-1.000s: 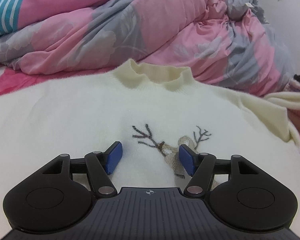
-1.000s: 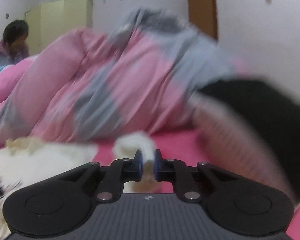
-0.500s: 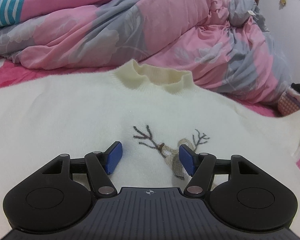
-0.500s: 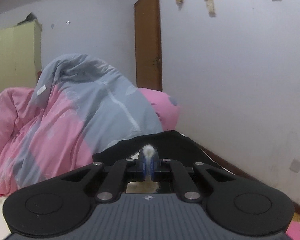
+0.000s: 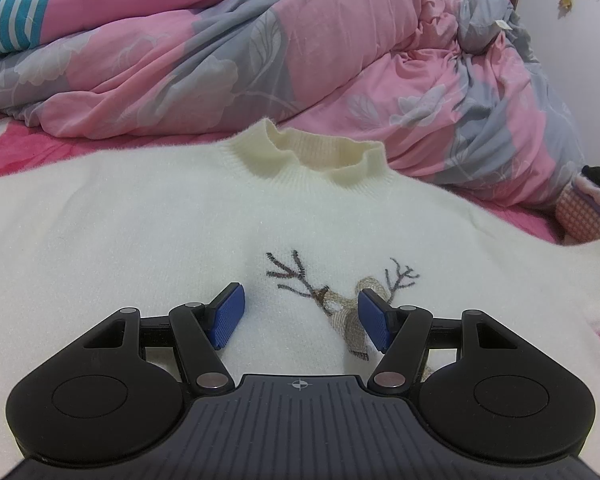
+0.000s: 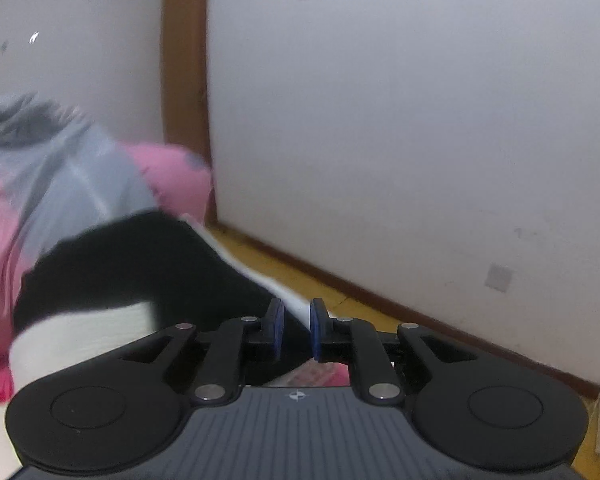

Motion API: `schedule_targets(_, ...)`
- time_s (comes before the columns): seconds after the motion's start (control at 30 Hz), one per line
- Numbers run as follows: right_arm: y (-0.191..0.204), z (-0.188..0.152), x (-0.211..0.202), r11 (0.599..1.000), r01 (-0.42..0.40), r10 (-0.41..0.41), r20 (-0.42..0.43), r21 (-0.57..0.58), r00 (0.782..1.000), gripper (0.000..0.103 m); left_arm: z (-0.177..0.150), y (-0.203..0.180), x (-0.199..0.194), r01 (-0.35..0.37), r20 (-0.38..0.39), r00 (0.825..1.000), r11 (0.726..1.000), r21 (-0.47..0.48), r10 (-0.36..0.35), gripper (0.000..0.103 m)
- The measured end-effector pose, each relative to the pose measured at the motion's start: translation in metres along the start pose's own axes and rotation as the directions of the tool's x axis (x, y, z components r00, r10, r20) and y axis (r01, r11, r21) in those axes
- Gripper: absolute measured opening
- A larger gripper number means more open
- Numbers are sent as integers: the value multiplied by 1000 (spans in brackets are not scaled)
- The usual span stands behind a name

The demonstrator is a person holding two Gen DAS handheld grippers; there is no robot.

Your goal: Fold clothes

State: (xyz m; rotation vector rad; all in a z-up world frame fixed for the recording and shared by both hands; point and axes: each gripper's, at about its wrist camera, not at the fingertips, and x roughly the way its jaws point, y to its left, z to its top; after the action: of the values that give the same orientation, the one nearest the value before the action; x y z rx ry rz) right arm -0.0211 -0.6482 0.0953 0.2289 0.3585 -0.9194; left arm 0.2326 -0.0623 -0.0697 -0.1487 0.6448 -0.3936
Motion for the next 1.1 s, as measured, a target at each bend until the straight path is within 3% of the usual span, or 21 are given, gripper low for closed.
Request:
schedule_targets(0.1, 21, -3, -40, 993, -101, 106, 99, -57, 989, 16, 0, -1, 0, -1, -1, 1000, 1000, 2, 1, 64)
schedule_targets(0.17, 54, -10, -62, 972, -193, 208, 112, -136, 972, 21, 0, -1, 0, -2, -1, 1000, 1000, 2, 2, 64)
schedule_targets(0.23, 99, -23, -77, 920, -319, 341, 67, -227, 938, 27, 0, 0, 0, -1, -1, 1000, 1000, 2, 1, 64)
schedule_targets(0.3, 155, -46, -82, 840, -438, 453, -32, -321, 891, 27, 0, 0, 0, 0, -1, 1000, 1000, 1, 0, 64)
schedule_targets(0.37, 208, -73, -75, 751, -564, 543, -164, -343, 824, 26, 0, 0, 0, 3, 0, 1000, 1000, -2, -3, 64)
schedule_targets(0.47, 271, -117, -59, 670, -652, 579, -299, -356, 758, 17, 0, 2, 0, 10, 2, 1000, 1000, -10, -9, 64)
schedule_targets(0.57, 334, -160, -43, 582, -733, 596, -428, -352, 679, 13, 0, 4, -1, 21, 5, 1000, 999, -27, -21, 64)
schedule_targets(0.6, 344, -169, -37, 570, -735, 592, -436, -367, 677, 13, 0, 5, -1, 26, 6, 1000, 999, -33, -26, 64)
schedule_targets(0.67, 352, -181, -19, 589, -682, 516, -449, -433, 730, 13, 0, 7, -1, 34, 6, 999, 998, -45, -34, 64)
schedule_targets(0.7, 348, -183, -3, 616, -637, 459, -446, -463, 768, 12, 0, 7, -1, 36, 6, 999, 998, -47, -36, 64)
schedule_targets(0.73, 342, -177, 7, 643, -614, 440, -435, -458, 786, 11, 1, 8, -1, 38, 6, 999, 998, -49, -38, 64)
schedule_targets(0.8, 340, -159, 18, 725, -505, 336, -399, -469, 853, 10, 1, 8, -2, 42, 6, 999, 998, -54, -42, 64)
schedule_targets(0.87, 341, -142, 12, 730, -540, 389, -395, -419, 832, 10, 1, 9, -2, 46, 6, 999, 997, -59, -46, 64)
schedule_targets(0.93, 350, -138, -1, 688, -627, 475, -427, -365, 770, 10, 1, 10, -2, 52, 8, 999, 996, -67, -52, 64)
schedule_targets(1.0, 374, -151, -8, 606, -714, 536, -484, -350, 692, 9, 1, 12, -2, 60, 10, 998, 995, -77, -59, 64)
schedule_targets(1.03, 389, -158, 0, 592, -725, 531, -506, -351, 679, 9, 1, 13, -2, 63, 10, 998, 995, -82, -63, 64)
schedule_targets(1.1, 402, -168, 33, 647, -661, 465, -491, -380, 737, 4, 1, 14, -2, 67, 11, 998, 994, -86, -66, 64)
